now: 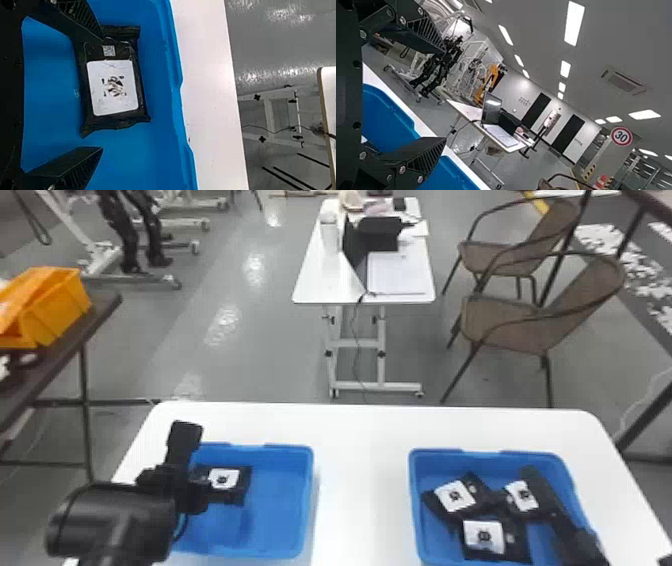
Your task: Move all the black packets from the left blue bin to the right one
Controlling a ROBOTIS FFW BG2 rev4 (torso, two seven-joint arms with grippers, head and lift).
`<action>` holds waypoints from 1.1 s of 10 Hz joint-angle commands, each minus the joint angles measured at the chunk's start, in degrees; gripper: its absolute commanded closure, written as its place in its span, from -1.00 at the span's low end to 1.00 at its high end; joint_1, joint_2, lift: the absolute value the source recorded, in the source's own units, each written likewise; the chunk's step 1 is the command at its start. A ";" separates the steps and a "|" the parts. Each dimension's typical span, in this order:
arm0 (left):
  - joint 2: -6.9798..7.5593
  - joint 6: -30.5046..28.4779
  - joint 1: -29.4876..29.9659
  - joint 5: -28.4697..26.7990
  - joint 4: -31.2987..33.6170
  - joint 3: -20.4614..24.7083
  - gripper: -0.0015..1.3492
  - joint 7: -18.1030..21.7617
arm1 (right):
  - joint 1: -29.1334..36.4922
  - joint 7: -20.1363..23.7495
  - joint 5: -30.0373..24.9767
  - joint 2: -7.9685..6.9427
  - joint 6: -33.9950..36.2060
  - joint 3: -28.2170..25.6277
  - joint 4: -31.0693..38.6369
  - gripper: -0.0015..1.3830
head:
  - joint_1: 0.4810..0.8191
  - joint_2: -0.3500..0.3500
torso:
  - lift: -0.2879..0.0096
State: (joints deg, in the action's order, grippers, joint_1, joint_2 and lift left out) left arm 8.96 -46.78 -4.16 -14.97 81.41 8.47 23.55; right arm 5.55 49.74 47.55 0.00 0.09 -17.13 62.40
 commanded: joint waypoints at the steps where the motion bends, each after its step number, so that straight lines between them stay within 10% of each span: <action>1: 0.80 1.43 -0.15 1.26 -2.83 1.29 -1.00 -0.08 | 0.08 0.09 0.00 -0.05 0.00 -0.01 -0.18 -0.64 | 0.27 0.29 | 0.94; 4: 6.16 8.20 -2.79 5.56 -11.45 -2.14 -0.64 -0.26 | 0.08 0.44 0.18 -0.05 0.35 0.08 -0.44 -0.64 | 0.27 0.38 | 0.94; 11: 10.20 12.24 -10.17 4.51 -24.19 -5.57 -0.21 3.61 | -1.15 1.76 1.06 -0.05 1.14 1.04 -1.58 -0.64 | 0.27 0.48 | 0.94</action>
State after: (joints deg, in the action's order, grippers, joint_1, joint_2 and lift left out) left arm 18.43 -34.63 -13.43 -10.01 58.25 3.62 27.16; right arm 4.62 51.47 48.54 0.00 1.23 -16.18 60.86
